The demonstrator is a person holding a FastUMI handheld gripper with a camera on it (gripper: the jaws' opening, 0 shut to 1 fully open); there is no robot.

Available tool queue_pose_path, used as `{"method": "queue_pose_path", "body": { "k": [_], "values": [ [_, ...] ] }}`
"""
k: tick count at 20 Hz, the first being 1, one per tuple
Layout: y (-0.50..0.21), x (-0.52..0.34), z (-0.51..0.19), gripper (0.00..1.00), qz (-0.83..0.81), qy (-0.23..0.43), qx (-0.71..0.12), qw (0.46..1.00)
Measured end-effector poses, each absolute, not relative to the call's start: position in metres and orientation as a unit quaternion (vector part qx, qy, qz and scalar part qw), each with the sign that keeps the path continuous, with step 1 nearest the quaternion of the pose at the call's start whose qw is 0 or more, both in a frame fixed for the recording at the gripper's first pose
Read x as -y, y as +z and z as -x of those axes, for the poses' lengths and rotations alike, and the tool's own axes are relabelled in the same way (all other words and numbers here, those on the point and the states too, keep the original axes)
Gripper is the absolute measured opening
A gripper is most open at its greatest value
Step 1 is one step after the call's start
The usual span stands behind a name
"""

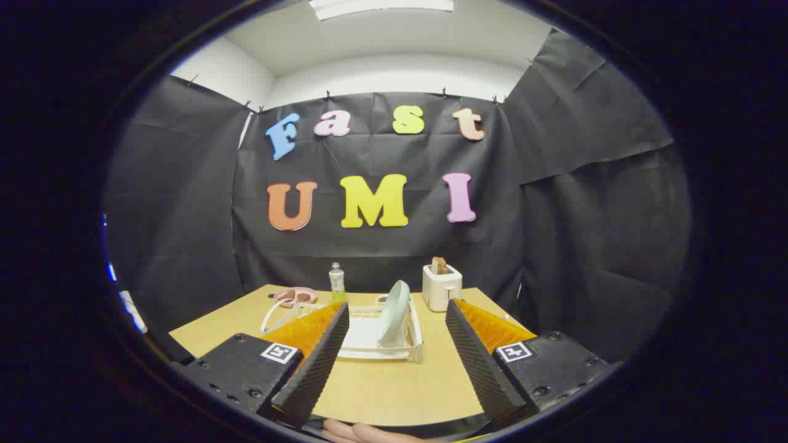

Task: Take the plate from the dish rack, then take the spoon from the basket and place it into the plate.

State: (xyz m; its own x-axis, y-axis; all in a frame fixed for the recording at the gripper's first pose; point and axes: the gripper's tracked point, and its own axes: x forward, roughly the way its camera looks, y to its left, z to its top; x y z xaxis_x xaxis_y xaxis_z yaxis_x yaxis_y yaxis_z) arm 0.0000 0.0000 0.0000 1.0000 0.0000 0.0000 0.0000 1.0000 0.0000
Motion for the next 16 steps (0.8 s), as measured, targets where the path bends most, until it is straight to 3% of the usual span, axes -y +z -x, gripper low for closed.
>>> {"method": "queue_pose_path", "body": {
  "k": [16],
  "values": [
    [-0.006,0.009,-0.011,1.0,0.01,-0.004,0.002,1.0]
  ]
}}
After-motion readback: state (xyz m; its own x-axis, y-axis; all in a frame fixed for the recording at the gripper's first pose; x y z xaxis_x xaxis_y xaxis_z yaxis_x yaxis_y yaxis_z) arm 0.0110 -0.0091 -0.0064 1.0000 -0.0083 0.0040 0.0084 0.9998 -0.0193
